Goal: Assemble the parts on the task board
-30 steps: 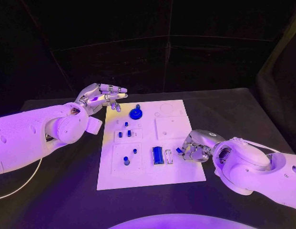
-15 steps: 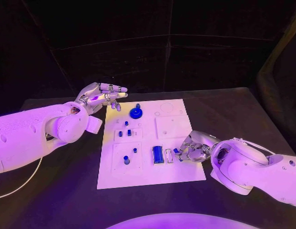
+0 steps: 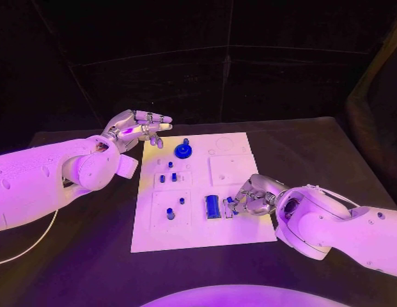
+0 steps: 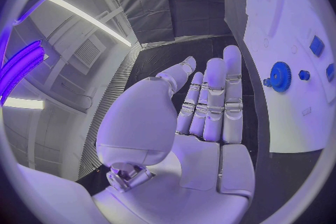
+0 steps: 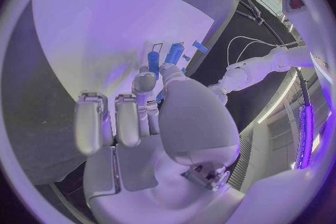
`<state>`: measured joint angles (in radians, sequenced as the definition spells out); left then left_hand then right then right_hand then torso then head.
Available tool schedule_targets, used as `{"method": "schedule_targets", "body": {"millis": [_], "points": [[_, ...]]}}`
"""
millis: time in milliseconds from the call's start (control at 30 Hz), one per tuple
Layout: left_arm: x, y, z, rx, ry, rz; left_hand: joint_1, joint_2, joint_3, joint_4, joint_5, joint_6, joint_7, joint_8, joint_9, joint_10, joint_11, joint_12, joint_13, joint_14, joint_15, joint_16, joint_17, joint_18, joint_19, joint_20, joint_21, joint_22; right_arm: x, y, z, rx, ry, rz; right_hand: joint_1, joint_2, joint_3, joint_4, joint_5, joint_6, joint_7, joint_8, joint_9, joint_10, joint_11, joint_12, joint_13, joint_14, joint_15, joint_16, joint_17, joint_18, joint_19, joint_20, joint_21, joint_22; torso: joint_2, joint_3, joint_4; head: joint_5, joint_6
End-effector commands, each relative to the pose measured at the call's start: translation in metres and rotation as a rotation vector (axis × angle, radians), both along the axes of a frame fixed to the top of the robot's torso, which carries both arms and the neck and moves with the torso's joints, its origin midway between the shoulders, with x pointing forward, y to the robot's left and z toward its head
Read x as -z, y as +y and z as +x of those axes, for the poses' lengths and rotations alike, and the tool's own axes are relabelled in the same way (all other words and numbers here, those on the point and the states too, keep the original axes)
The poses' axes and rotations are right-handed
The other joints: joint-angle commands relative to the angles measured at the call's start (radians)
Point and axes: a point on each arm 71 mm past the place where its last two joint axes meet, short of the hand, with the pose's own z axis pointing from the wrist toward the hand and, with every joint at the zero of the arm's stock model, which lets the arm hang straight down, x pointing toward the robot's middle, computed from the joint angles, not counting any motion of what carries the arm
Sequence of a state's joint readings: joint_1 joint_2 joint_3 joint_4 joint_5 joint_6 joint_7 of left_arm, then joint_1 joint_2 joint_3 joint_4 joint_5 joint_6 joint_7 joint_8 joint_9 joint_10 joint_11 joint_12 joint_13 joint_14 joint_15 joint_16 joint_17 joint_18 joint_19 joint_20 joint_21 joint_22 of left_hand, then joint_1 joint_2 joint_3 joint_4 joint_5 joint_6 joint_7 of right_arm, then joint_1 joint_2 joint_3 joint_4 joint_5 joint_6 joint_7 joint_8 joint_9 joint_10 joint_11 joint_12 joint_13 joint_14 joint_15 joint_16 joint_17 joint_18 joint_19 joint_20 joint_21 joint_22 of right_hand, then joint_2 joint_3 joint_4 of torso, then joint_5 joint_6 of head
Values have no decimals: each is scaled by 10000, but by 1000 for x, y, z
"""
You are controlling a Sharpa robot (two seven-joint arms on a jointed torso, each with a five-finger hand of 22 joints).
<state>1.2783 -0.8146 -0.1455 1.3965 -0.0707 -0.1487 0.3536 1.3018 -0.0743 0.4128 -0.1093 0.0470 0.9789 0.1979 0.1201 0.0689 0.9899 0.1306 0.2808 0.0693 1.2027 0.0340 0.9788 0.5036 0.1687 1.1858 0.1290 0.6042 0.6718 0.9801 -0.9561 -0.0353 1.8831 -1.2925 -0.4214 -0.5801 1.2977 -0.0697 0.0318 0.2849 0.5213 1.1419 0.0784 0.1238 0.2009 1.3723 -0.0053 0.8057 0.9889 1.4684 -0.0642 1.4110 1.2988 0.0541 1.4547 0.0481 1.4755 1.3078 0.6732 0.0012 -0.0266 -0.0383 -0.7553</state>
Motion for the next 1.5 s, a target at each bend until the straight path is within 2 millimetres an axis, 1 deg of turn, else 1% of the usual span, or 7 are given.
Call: {"method": "schedule_targets", "body": {"millis": [33,767,867,1033,1133,1367,1500], "points": [[-1,-1,0,100,-17,-90,26,54,-16,-60,28,-30,36,41,-16,-71,-19,44,-16,-49,2,4,-10,141,-30,9,-68,-11,0,3,1,-160,17,-118,-114,11,-44,41,60,84,-17,-27,-14,55,10,56,14,550,-48,41,2,-148,66,-30,32,1120,-5,-2,5,4,-20],[-2,0,-1,76,-32,-88,26,54,-16,-60,28,-30,36,41,-16,-71,-19,44,-16,-49,2,4,-10,141,-30,9,-68,-11,4,9,4,-821,-81,-966,-817,29,-457,42,-7,177,-27,-76,-13,31,17,-104,-43,521,-41,-33,-96,-133,15,-24,-13,1065,-13,4,-10,31,-40],[-2,0,-1,77,-32,-88,48,57,-10,-81,28,-33,39,46,-15,-80,-17,59,-16,-60,2,8,-25,142,-32,8,-74,-18,4,9,4,-850,-163,-1006,-992,22,-675,32,-536,173,-28,-101,-11,12,20,-164,-62,511,-38,-67,-140,-120,-22,-19,-47,1019,-7,1,-6,28,-27],[-2,0,0,76,-31,-87,48,57,-10,-81,28,-33,39,46,-15,-80,-17,59,-16,-60,2,8,-25,142,-32,8,-74,-18,3,10,5,-833,-280,-1013,-1507,52,-1298,34,-3022,105,-5,-170,-7,-74,55,-408,-187,486,-14,-159,-256,-100,-84,-3,-109,941,-8,1,-5,19,-19],[-2,0,0,74,-29,-85,47,58,-11,-81,28,-33,40,47,-15,-80,-16,61,-16,-61,2,9,-26,142,-32,8,-74,-19,2,10,5,-819,-347,-995,-1644,120,-1492,51,-3435,101,5,-179,3,-78,64,-421,-180,488,-3,-172,-266,-98,-87,11,-116,937,-7,1,-6,7,-10],[-2,0,0,77,-27,-85,47,59,-11,-81,27,-33,41,47,-15,-81,-16,62,-16,-61,2,9,-27,141,-32,8,-74,-19,0,10,4,-818,-532,-963,-1669,432,-1621,38,-3000,340,-78,-51,80,41,0,-195,-3,527,-46,-83,-116,-126,5,-11,-42,1058,-10,10,-15,-2,8],[-2,0,0,79,-27,-85,53,65,-7,-86,28,-33,41,50,-15,-83,-16,67,-16,-64,3,11,-32,142,-32,8,-76,-21,0,9,3,-871,-601,-1074,-337,1004,-1041,-559,-1089,471,-236,23,131,127,-157,-10,172,555,-173,10,40,-138,51,-105,-6,1116,-15,2,-13,-22,13]]}}
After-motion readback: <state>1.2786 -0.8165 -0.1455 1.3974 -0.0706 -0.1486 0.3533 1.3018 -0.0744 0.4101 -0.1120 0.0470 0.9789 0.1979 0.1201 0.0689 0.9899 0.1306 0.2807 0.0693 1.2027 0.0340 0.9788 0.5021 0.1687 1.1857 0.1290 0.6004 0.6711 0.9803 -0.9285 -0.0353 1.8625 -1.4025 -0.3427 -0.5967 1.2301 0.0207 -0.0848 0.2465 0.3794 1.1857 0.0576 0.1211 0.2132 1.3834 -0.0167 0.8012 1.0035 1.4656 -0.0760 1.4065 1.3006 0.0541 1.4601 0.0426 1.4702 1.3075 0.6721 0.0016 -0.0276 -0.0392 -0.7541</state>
